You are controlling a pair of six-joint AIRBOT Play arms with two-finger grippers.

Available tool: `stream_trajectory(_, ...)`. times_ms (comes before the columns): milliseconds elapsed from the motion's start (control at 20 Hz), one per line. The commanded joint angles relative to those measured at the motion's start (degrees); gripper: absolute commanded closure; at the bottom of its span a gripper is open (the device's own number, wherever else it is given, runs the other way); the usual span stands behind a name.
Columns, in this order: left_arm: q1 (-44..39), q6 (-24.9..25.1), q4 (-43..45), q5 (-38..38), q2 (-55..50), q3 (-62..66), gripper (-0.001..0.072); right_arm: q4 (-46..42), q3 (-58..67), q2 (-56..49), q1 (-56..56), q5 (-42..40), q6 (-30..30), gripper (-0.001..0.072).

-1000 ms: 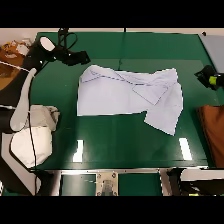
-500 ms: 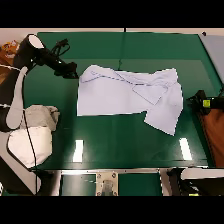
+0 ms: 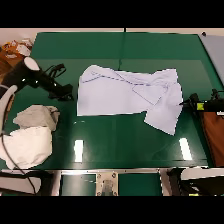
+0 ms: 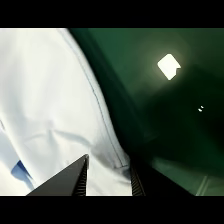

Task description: Fold the shirts.

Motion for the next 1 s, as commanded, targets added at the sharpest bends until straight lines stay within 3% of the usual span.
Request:
stream_trajectory(0, 5.01, -4.00, 0.31, 7.61, 9.73, -14.32, 0.0683, 4.24, -0.20, -3.37, 1.18, -0.76, -3.85, 0.0424)
stream_trajectory(50, 6.91, -5.25, -0.09, 8.87, 10.95, -15.98, 0.0682, 4.20, -0.13, -3.67, 1.18, -1.18, -4.37, 0.0512)
stream_trajectory(100, 8.28, -6.40, -0.35, 10.12, 11.34, -17.14, 0.0679, 4.15, -0.04, -3.74, 1.05, -1.46, -4.76, 0.0524)
stream_trajectory(150, 8.61, -7.02, -0.70, 11.72, 11.32, -18.08, 0.0464, 4.13, 0.26, -3.74, 0.81, -1.53, -4.81, 0.0524)
stream_trajectory(200, 8.44, -7.32, -1.88, 13.84, 11.30, -19.19, 0.0135, 4.13, 0.81, -3.74, 0.55, -1.53, -5.70, 0.0522)
stream_trajectory(300, 7.30, -6.08, -6.93, 18.03, 10.82, -21.99, 0.0120, 4.17, 1.84, -3.72, -0.09, -1.25, -5.84, 0.0554)
stream_trajectory(400, 4.35, -5.22, -10.16, 20.85, 8.50, -24.68, 0.0120, 4.17, 2.32, -3.72, -0.20, -0.68, -6.05, 0.0686)
stream_trajectory(500, 0.17, -4.83, -13.70, 24.41, 5.03, -25.92, 0.0120, 4.15, 2.32, -3.72, -0.20, -0.66, -6.08, 0.0686)
stream_trajectory(650, -5.42, 1.49, -25.11, 27.67, -0.13, -25.88, 0.0120, 4.15, 2.32, -3.72, -0.20, -0.35, -6.08, 0.0686)
stream_trajectory(800, -5.88, 2.25, -26.34, 30.25, -1.60, -25.70, 0.0137, 4.13, 2.32, -3.72, -0.20, 0.85, -6.21, 0.0686)
stream_trajectory(900, -4.26, 3.54, -25.88, 29.44, -1.60, -24.28, 0.0564, 4.11, 2.32, -3.72, -0.20, 1.57, -6.56, 0.0686)
stream_trajectory(950, -3.41, 5.33, -25.83, 28.46, -1.60, -23.39, 0.0681, 4.13, 2.32, -3.67, -0.20, 1.73, -7.50, 0.0686)
